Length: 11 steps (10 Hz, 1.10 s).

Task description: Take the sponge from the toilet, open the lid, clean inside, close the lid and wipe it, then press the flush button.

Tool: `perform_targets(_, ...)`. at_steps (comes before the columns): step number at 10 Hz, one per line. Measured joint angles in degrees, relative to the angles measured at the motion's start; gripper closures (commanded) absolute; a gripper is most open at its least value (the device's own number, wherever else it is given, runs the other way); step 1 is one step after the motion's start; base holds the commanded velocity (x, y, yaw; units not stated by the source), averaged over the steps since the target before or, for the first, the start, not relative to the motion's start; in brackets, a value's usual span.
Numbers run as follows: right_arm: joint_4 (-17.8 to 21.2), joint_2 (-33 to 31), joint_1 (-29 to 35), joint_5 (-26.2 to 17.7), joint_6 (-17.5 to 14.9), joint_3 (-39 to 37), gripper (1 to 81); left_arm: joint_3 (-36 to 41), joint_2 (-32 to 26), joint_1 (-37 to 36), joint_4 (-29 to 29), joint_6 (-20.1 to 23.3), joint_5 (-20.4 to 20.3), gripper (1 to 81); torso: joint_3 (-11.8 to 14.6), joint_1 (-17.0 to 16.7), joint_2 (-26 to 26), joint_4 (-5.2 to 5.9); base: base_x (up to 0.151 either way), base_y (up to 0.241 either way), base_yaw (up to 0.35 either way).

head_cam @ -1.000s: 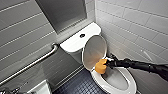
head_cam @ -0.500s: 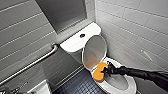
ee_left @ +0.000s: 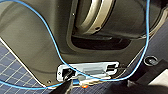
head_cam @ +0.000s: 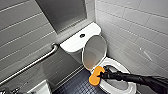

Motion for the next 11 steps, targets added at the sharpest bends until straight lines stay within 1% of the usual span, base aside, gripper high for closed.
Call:
perform_targets(2, -1.1, -3.9, -1.2, -0.6, 0.0, 5.8, 81.1, 0.0, 0.0, 0.0, 0.0, 0.0, 0.0, 1.0, 0.0, 0.0, 0.0, 0.0, 0.0, 0.0, 0.0)
perform_targets(4, -2.0, -8.7, -2.5, -0.4, 0.0, 8.1, 81.1, 0.0, 0.0, 0.0, 0.0, 0.0, 0.0, 1.0, 0.0, 0.0, 0.0, 0.0, 0.0, 0.0, 0.0)
perform_targets(6, -2.4, -11.1, -4.2, 1.9, 0.0, 9.7, 81.1, 0.0, 0.0, 0.0, 0.0, 0.0, 0.0, 1.0, 0.0, 0.0, 0.0, 0.0, 0.0, 0.0, 0.0)
perform_targets(8, -2.5, -14.2, -5.1, 1.3, 0.0, 12.8, 81.1, 0.0, 0.0, -0.1, 0.0, 0.0, 0.0, 1.0, 0.0, 0.0, 0.0, 0.0, 0.0, 0.0, 0.0)
perform_targets(11, -2.6, -21.8, -5.6, 0.0, 0.0, 18.7, 81.1, 0.0, 0.0, -0.1, 0.0, 0.0, 0.0, 1.0, 0.0, 0.0, 0.0, 0.0, 0.0, 0.0, 0.0)
